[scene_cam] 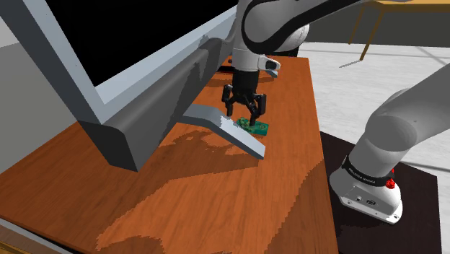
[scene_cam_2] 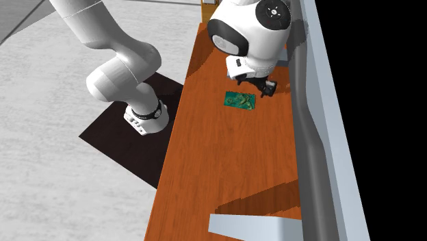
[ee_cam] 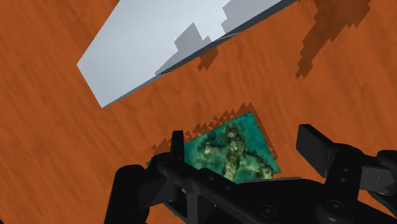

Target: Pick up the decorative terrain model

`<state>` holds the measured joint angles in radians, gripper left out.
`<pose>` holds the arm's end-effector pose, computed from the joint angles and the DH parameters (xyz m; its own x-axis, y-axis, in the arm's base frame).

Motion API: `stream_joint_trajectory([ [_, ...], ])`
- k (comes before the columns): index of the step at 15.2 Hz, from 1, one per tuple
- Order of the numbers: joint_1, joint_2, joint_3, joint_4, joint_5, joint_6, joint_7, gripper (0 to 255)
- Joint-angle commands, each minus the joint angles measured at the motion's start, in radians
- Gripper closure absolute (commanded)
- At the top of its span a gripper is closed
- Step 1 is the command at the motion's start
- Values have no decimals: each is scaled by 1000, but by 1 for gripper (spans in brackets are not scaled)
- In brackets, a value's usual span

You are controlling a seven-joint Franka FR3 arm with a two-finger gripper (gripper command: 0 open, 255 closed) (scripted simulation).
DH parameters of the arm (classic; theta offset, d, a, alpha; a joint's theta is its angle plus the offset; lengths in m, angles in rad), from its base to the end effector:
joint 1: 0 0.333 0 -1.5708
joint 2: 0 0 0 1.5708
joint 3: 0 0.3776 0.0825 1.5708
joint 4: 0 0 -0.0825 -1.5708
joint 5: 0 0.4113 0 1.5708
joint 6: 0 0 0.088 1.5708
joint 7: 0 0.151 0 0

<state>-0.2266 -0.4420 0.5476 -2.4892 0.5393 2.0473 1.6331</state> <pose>0.3822 0.1803 0.4179 -0.0579 -0.9701 -0.2356 -0.9964 0.0416 0.0734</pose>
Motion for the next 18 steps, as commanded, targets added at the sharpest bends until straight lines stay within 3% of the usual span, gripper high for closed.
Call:
stream_joint_trajectory([
  [1, -1, 14, 9, -14, 7, 29, 6, 0],
  [6, -1, 42, 24, -41, 16, 84, -5, 0],
  [7, -2, 46, 26, -40, 15, 87, -4, 255],
  [18, -2, 26, 16, -26, 11, 53, 1, 255],
])
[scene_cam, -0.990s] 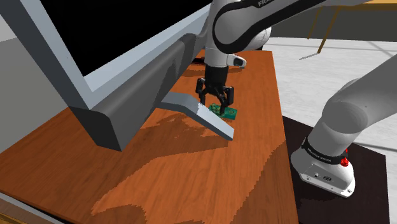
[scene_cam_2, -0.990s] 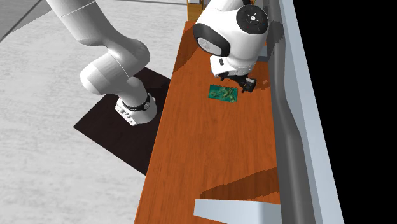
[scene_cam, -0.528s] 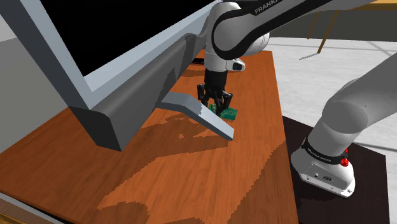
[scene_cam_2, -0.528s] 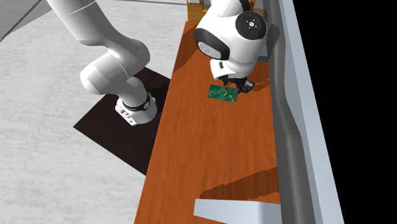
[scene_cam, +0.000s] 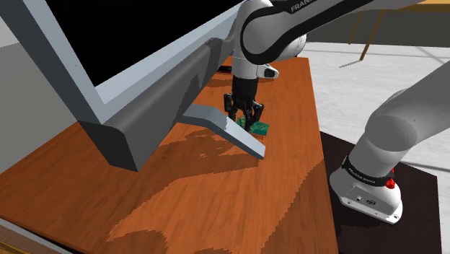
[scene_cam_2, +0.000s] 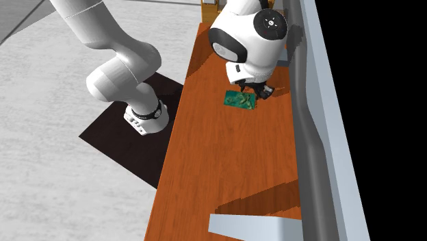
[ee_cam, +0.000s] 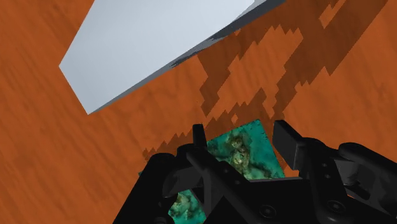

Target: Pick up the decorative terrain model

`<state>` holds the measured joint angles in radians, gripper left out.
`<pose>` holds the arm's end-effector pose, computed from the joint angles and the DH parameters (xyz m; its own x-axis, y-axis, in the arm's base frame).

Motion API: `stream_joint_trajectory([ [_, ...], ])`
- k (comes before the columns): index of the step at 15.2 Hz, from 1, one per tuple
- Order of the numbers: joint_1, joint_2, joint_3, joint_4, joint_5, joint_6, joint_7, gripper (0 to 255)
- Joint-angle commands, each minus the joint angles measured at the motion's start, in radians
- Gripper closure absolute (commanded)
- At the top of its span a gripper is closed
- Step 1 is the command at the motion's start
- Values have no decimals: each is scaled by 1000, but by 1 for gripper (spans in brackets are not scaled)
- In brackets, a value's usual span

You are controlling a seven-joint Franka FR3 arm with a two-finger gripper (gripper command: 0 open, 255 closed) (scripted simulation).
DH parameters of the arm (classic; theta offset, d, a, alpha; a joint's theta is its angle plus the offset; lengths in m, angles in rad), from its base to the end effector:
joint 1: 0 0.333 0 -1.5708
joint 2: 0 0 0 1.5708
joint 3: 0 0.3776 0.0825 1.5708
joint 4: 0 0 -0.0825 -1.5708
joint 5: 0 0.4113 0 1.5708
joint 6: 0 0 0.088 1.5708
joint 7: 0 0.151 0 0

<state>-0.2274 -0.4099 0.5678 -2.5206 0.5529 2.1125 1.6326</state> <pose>0.3836 0.1812 0.3957 -0.0694 -0.9690 -0.2372 -0.9958 0.0531 0.0744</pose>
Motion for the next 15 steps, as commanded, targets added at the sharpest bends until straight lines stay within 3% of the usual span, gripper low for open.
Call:
stream_joint_trajectory([
  [1, -1, -14, -8, 13, -5, -28, 4, 255],
  [15, -5, -81, -55, 125, -36, -203, 41, 255],
])
